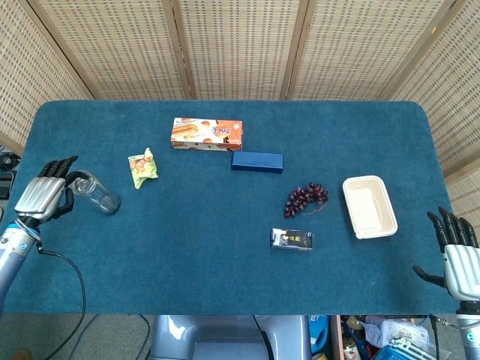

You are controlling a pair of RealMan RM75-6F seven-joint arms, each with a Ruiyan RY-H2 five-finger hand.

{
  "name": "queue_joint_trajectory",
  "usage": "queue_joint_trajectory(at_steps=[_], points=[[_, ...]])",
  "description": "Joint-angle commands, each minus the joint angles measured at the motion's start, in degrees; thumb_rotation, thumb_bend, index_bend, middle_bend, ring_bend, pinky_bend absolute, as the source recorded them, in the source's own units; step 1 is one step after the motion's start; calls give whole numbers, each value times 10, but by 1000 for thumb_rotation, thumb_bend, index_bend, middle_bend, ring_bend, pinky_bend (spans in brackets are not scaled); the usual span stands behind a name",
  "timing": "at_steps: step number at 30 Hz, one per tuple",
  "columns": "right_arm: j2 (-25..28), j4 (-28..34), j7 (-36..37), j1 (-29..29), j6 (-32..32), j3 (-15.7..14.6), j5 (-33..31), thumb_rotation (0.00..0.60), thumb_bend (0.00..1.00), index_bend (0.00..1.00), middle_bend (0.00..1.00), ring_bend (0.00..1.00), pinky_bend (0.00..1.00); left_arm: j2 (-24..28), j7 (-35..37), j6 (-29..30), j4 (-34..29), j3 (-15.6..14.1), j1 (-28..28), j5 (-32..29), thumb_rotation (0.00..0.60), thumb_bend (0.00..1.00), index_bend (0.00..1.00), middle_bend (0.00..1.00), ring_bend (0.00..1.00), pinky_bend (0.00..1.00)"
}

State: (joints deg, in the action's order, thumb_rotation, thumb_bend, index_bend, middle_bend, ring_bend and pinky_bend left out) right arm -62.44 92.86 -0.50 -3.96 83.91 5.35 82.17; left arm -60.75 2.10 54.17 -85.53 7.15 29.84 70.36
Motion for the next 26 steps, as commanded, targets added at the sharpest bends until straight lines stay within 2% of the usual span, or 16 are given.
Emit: queue_joint_trajectory(at_steps=[1, 7, 8, 10, 11, 12, 14, 16, 21, 26], points=[[0, 0, -1, -1, 0, 0, 0, 600, 0, 3, 0, 0, 0, 10, 15, 14, -7, 3, -7, 12, 600, 840, 275, 0, 0, 0], [1, 2, 0, 0, 1, 0, 1, 600, 0, 3, 0, 0, 0, 40, 48, 41, -30, 7, -22, 29, 600, 840, 273, 0, 0, 0], [1, 2, 1, 0, 2, 0, 1, 600, 0, 3, 0, 0, 0, 49, 60, 53, -37, 9, -29, 32, 600, 838, 235, 0, 0, 0], [2, 3, 2, 1, 3, 0, 2, 600, 0, 3, 0, 0, 0, 64, 70, 80, -50, 11, -47, 33, 600, 692, 101, 0, 0, 0], [2, 3, 3, 1, 4, 0, 3, 600, 0, 3, 0, 0, 0, 73, 70, 94, -60, 10, -57, 31, 600, 509, 28, 0, 0, 0], [3, 3, 4, 1, 5, 1, 3, 600, 0, 3, 0, 0, 0, 81, 69, 119, -71, 9, -76, 26, 600, 312, 0, 0, 0, 0], [4, 4, 5, 2, 6, 1, 3, 600, 0, 3, 0, 0, 0, 86, 68, 150, -82, 4, -98, 28, 600, 142, 0, 0, 0, 0], [5, 5, 6, 2, 7, 1, 4, 600, 0, 3, 0, 0, 0, 83, 63, 183, -86, -4, -123, 29, 600, 105, 0, 0, 0, 0], [6, 6, 7, 4, 12, 0, 9, 600, 0, 3, 0, 0, 0, 52, 29, 272, -89, -33, -194, 34, 600, 95, 0, 0, 0, 0], [7, 9, 7, 5, 15, -1, 13, 600, 0, 3, 0, 0, 0, 25, 3, 309, -78, -54, -226, 57, 600, 94, 0, 0, 0, 0]])
